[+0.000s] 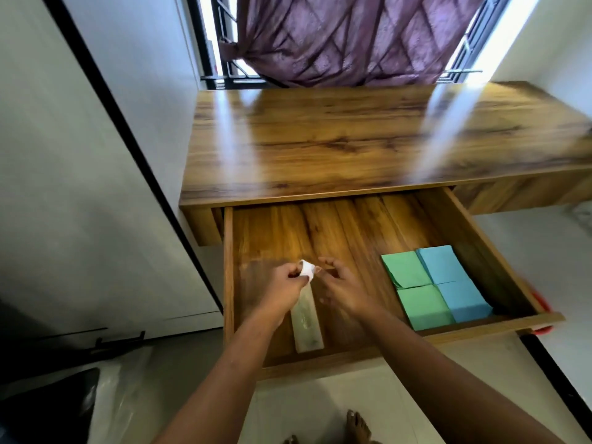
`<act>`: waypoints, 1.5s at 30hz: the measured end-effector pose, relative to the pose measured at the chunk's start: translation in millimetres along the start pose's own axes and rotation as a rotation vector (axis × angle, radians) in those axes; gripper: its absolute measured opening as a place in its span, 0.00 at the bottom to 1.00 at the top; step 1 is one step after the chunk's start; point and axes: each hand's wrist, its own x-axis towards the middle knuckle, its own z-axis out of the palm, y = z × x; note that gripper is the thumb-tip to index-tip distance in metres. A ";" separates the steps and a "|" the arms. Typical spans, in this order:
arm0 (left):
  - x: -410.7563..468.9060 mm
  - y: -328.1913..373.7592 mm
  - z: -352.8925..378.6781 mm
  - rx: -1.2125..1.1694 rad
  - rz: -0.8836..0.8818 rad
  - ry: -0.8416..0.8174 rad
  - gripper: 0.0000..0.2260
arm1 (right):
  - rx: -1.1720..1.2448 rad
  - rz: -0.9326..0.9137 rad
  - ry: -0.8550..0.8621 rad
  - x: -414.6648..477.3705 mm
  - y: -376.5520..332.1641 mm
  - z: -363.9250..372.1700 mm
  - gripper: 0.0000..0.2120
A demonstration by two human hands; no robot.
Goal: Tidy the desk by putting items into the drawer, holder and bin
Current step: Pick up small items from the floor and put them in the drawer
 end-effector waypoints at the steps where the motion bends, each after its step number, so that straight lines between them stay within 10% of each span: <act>1: 2.1 2.8 7.4 0.123 0.069 -0.023 0.10 | -0.014 -0.022 -0.033 -2.4 -6.0 -4.7 0.18; 8: 19.4 9.8 42.9 0.822 0.418 0.016 0.11 | 0.001 0.054 -0.051 -0.5 -13.1 -51.2 0.07; 24: 78.4 10.3 90.5 0.742 -0.013 -0.179 0.15 | -0.374 0.158 0.310 86.4 24.7 -124.0 0.14; 45: 107.4 -8.4 123.6 1.048 0.227 -0.065 0.26 | -0.579 -0.014 0.117 96.6 31.7 -130.0 0.19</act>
